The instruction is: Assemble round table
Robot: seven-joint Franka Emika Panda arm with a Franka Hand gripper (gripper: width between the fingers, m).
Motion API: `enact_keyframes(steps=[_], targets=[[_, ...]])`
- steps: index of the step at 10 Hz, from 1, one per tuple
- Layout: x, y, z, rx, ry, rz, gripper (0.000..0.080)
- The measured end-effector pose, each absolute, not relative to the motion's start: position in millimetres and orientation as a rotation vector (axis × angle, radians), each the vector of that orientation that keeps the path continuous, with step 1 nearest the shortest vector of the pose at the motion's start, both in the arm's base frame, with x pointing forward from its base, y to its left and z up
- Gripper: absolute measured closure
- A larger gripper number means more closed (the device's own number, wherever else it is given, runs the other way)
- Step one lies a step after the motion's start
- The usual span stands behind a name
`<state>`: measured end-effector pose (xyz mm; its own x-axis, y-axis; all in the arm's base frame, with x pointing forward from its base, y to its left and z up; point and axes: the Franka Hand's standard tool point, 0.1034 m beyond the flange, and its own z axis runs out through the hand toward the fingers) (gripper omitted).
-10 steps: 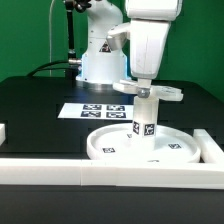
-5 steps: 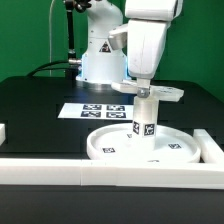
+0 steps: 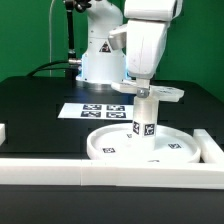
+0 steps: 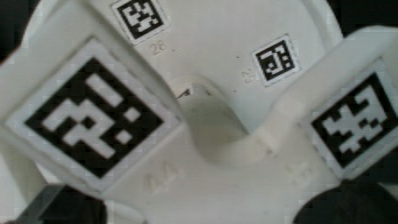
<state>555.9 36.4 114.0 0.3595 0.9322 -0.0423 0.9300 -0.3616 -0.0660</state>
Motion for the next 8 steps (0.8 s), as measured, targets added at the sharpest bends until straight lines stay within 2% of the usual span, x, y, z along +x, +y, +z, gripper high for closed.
enact_keyframes(steps=[3, 8], targets=[[558.2, 43.4, 118.3, -2.737, -1.513, 0.090, 0.0150], [552.3, 35.9, 110.0, -2.690, -1.588, 0.090, 0.0150]])
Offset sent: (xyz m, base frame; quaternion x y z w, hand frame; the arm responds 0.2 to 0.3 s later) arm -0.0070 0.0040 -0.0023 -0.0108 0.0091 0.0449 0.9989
